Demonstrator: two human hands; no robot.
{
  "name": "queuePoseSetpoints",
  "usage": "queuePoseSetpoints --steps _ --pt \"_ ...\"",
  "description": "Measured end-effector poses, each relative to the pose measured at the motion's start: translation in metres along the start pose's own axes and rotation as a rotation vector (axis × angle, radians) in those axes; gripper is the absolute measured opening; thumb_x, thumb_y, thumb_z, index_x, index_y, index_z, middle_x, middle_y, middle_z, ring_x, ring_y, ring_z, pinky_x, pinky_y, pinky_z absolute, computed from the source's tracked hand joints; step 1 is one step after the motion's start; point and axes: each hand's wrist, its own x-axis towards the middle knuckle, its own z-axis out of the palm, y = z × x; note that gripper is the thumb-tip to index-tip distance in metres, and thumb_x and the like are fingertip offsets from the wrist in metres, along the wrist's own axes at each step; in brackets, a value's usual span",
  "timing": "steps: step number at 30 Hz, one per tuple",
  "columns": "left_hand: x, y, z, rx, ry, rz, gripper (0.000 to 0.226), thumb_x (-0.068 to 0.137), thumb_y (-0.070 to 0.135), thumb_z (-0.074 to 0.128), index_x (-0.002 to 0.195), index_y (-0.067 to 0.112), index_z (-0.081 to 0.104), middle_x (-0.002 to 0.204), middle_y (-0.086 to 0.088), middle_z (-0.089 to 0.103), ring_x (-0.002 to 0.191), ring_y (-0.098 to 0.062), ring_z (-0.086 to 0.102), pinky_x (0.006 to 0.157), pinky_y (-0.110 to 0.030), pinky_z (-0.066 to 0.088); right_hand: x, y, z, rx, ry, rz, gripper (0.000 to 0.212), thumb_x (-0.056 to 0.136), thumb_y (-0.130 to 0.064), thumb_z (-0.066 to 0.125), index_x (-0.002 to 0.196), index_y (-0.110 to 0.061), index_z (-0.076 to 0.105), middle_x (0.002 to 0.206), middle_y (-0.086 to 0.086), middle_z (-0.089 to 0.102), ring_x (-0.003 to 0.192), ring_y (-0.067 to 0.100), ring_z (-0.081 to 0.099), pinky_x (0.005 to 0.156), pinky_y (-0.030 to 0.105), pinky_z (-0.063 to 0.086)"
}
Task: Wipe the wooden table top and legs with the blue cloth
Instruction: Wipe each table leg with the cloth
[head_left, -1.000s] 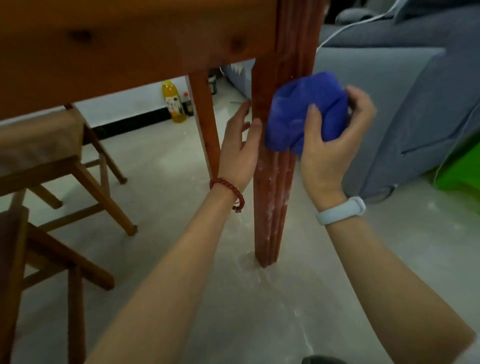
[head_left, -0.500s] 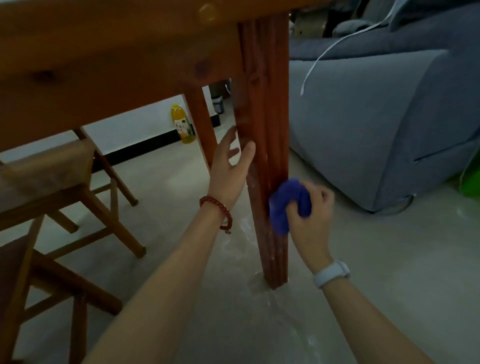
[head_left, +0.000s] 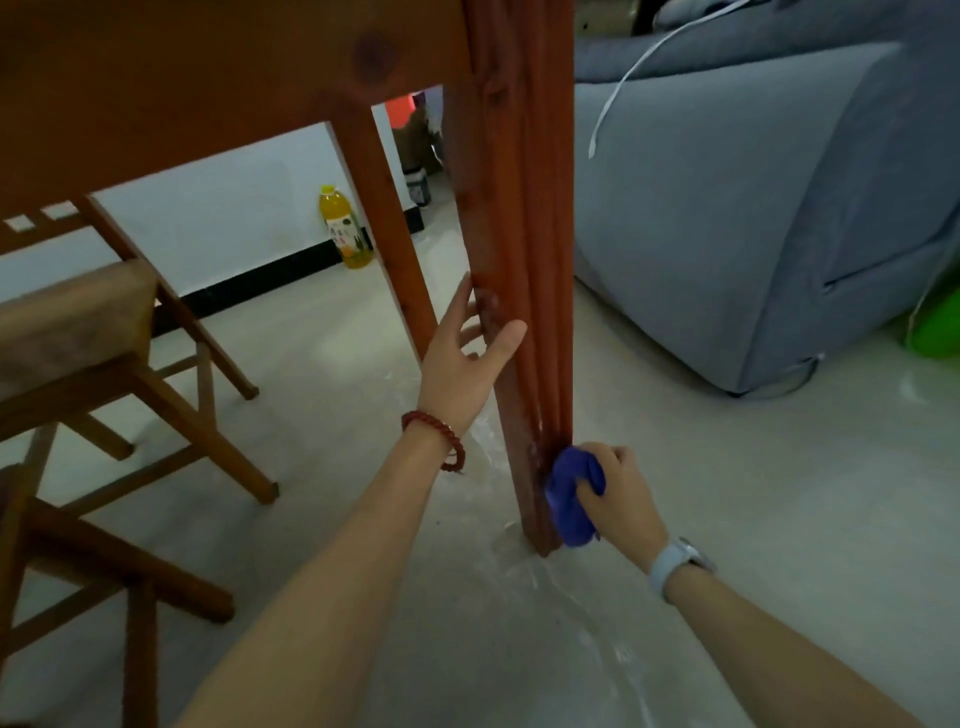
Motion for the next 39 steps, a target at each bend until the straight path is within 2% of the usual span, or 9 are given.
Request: queuePoseSetpoints --steps 7,12,17,20,26,30,34,37,39 --pt "0.0 -0.012 0.004 0.017 0.052 0.037 0.058 0.08 0.022 0.066 0.132 0.018 0.039 0.124 -0.003 0.054 0.107 -0.013 0.055 0.07 -0.005 0.047 0.013 -0.102 -0.039 0.199 0.681 -0.642 0.034 0.077 -0.013 0.057 0.109 -0.011 0.046 0.112 0.009 0.038 0.104 0.008 0.04 0.094 0.009 0.032" --pt "0.001 -0.013 0.003 0.021 0.042 0.033 0.046 0.081 0.025 0.065 0.12 0.03 0.042 0.113 0.004 0.056 0.103 -0.012 0.057 0.072 -0.006 0.049 0.011 -0.034 0.028 0.084 0.497 -0.564 0.034 0.079 -0.02 0.054 0.112 -0.017 0.046 0.12 0.009 0.035 0.108 0.026 0.042 0.095 0.021 0.034" --pt "0.001 -0.029 0.004 0.007 0.033 0.041 0.05 0.082 0.029 0.063 0.128 0.028 0.041 0.121 0.004 0.055 0.108 -0.008 0.056 0.079 -0.011 0.049 -0.021 0.055 0.065 -0.011 0.009 -0.084 0.031 0.078 -0.008 0.056 0.109 -0.009 0.058 0.107 0.012 0.049 0.092 0.039 0.057 0.074 0.017 0.036" --pt "-0.008 -0.054 0.007 0.022 -0.024 -0.033 0.056 0.082 0.022 0.064 0.132 0.02 0.041 0.115 0.008 0.055 0.099 -0.001 0.056 0.077 -0.009 0.049 -0.028 0.028 0.049 0.122 0.177 -0.13 0.026 0.077 -0.012 0.061 0.103 -0.014 0.056 0.096 -0.005 0.044 0.084 0.023 0.058 0.068 0.007 0.038" --pt "-0.018 -0.092 0.005 0.051 -0.116 -0.138 0.045 0.088 0.022 0.055 0.131 0.017 0.044 0.13 -0.006 0.054 0.114 -0.016 0.053 0.099 -0.035 0.045 0.0 -0.048 0.029 0.245 0.665 -0.577 0.034 0.078 -0.015 0.058 0.109 -0.013 0.045 0.114 0.005 0.036 0.105 -0.001 0.036 0.094 0.007 0.031" --pt "-0.021 -0.092 0.004 0.022 -0.145 -0.169 0.043 0.093 0.026 0.045 0.135 0.022 0.039 0.126 0.006 0.05 0.117 -0.01 0.048 0.101 -0.03 0.041 -0.005 0.008 0.078 0.189 0.48 -0.403 0.034 0.076 -0.017 0.055 0.108 -0.017 0.042 0.116 0.002 0.032 0.105 0.015 0.041 0.091 0.016 0.036" --pt "-0.026 -0.096 0.006 -0.031 -0.179 -0.171 0.04 0.095 0.025 0.041 0.135 0.024 0.037 0.119 0.015 0.046 0.115 -0.008 0.047 0.098 -0.029 0.041 -0.023 0.067 0.089 0.039 -0.022 0.109 0.037 0.082 -0.003 0.056 0.118 -0.009 0.048 0.112 0.01 0.039 0.1 0.037 0.054 0.081 0.026 0.042" --pt "-0.025 -0.103 0.006 -0.059 -0.178 -0.208 0.04 0.096 0.031 0.035 0.135 0.024 0.038 0.134 0.006 0.046 0.124 -0.015 0.044 0.1 -0.036 0.04 -0.027 0.047 0.066 0.009 0.159 0.071 0.033 0.079 -0.013 0.058 0.111 -0.014 0.052 0.105 0.0 0.04 0.084 0.029 0.058 0.072 0.035 0.05" --pt "-0.025 -0.107 0.005 -0.074 -0.163 -0.232 0.04 0.097 0.032 0.032 0.134 0.021 0.04 0.138 0.001 0.045 0.125 -0.018 0.043 0.102 -0.038 0.039 -0.027 0.004 0.046 0.055 0.399 -0.193 0.035 0.076 -0.025 0.057 0.109 -0.017 0.05 0.107 -0.004 0.039 0.084 0.013 0.052 0.071 0.017 0.046"
